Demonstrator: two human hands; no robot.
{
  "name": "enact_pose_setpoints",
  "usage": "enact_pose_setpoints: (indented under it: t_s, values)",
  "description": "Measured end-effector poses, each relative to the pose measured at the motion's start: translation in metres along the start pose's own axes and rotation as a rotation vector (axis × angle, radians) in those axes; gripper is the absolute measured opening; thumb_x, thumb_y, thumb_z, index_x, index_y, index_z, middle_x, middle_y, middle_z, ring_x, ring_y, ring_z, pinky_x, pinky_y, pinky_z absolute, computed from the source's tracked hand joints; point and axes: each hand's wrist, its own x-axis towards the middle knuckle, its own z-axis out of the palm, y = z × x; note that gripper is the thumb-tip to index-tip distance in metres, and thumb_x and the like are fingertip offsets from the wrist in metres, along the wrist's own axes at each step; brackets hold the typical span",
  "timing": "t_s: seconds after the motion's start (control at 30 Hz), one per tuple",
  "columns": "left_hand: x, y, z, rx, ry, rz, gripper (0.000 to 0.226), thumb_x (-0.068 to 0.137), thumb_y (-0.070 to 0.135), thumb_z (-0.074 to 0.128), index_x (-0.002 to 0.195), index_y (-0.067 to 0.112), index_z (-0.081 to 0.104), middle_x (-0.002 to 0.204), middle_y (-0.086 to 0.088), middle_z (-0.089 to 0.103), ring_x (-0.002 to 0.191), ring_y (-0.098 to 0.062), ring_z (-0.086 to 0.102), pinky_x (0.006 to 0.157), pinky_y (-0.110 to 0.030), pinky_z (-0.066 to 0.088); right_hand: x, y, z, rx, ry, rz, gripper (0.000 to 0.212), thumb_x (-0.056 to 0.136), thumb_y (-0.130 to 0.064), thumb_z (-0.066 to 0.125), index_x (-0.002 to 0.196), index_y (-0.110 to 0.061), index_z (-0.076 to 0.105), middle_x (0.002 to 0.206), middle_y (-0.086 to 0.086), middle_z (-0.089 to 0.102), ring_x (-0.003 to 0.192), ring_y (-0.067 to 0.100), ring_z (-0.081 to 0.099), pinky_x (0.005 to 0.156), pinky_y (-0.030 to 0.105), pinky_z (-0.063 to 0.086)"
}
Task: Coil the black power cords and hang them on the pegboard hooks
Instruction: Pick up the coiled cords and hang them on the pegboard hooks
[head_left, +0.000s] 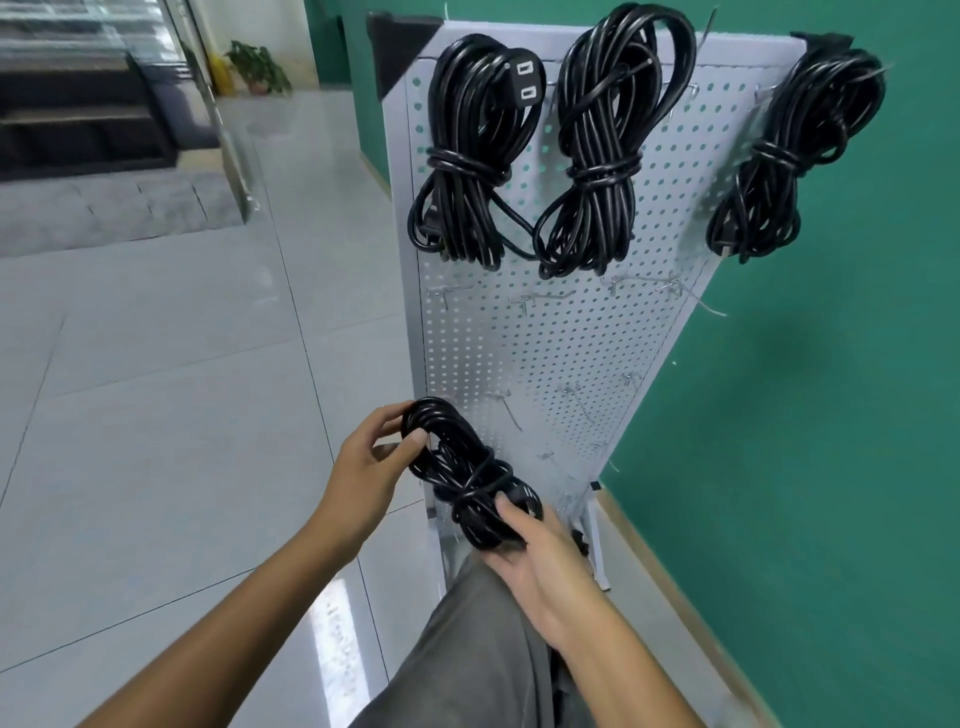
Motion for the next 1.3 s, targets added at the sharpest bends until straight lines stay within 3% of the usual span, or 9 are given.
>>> enact_pose_setpoints:
  t_s: [0.1,0.27,0.47,0.6,0.73,0.93,1.1,1.3]
  values:
    - [0.014,-0.004,-0.002,0.02,0.0,-0.02,0.026,0.1,0.017,0.065,0.124,0.026,0.069,0.119,0.002,0.07,0.093,-0.013,0.074,0.09,-0.028,0.058,0.018,0.006,0.004,0.025,0.066,0.02,0.041,0.099,-0.014,0.065,0.136,-0.009,0.048,0.127,0.021,0.067,0.114,0.034,0.069,0.097,0.047,0.057]
    - [0.028,-0.014,-0.003,0.108,0.063,0.0,0.023,0.098,0.012,0.068,0.118,0.023,0.071,0.114,0.002,0.071,0.082,-0.011,0.074,0.073,-0.015,0.054,0.037,0.022,0.01,0.147,0.046,0.104,0.057,0.1,-0.016,0.065,0.15,-0.011,0.038,0.132,0.024,0.064,0.113,0.033,0.07,0.098,0.044,0.057]
    - [0.038,-0.013,0.009,0.163,0.039,0.04,0.023,0.097,0.009,0.069,0.113,0.024,0.071,0.108,0.006,0.072,0.077,-0.004,0.072,0.069,-0.011,0.052,0.043,0.034,0.008,0.212,0.142,0.084,0.054,0.1,-0.021,0.064,0.149,-0.012,0.042,0.131,0.025,0.064,0.11,0.035,0.071,0.092,0.041,0.06]
    - [0.053,-0.009,0.031,0.219,0.01,0.052,0.021,0.096,0.012,0.071,0.115,0.021,0.071,0.107,0.005,0.069,0.077,-0.005,0.073,0.066,-0.006,0.049,0.044,0.026,0.0,0.208,0.142,0.075,0.051,0.102,-0.031,0.059,0.146,-0.01,0.043,0.13,0.025,0.06,0.112,0.031,0.07,0.107,0.041,0.051]
    - [0.068,-0.004,0.042,0.306,0.012,0.086,0.027,0.095,0.021,0.074,0.122,0.019,0.071,0.104,0.013,0.066,0.091,-0.014,0.071,0.075,-0.014,0.05,0.047,0.016,-0.003,0.175,0.14,0.061,0.06,0.103,-0.033,0.058,0.153,-0.012,0.033,0.134,0.025,0.054,0.115,0.03,0.068,0.094,0.036,0.057]
    - [0.083,0.003,0.034,0.328,0.012,0.119,0.028,0.094,0.024,0.075,0.122,0.021,0.073,0.107,0.011,0.068,0.097,-0.02,0.069,0.088,-0.033,0.054,0.046,0.017,-0.003,0.099,0.113,-0.012,0.043,0.104,-0.028,0.056,0.142,-0.012,0.042,0.127,0.022,0.06,0.11,0.031,0.07,0.104,0.046,0.052]
    - [0.09,-0.002,0.04,0.329,-0.008,0.091,0.026,0.095,0.021,0.074,0.121,0.019,0.073,0.107,0.007,0.068,0.09,-0.016,0.071,0.077,-0.02,0.052,0.047,0.019,-0.003,0.076,0.152,-0.041,0.056,0.104,-0.025,0.057,0.152,-0.019,0.029,0.121,0.013,0.06,0.103,0.027,0.073,0.105,0.048,0.052]
    - [0.099,-0.016,0.048,0.406,0.044,0.065,0.025,0.096,0.024,0.073,0.12,0.019,0.074,0.103,0.006,0.067,0.089,-0.016,0.067,0.087,-0.033,0.053,0.052,0.015,-0.006,0.055,0.125,-0.01,0.044,0.104,-0.029,0.057,0.143,-0.021,0.035,0.137,0.015,0.05,0.113,0.031,0.068,0.103,0.045,0.053]
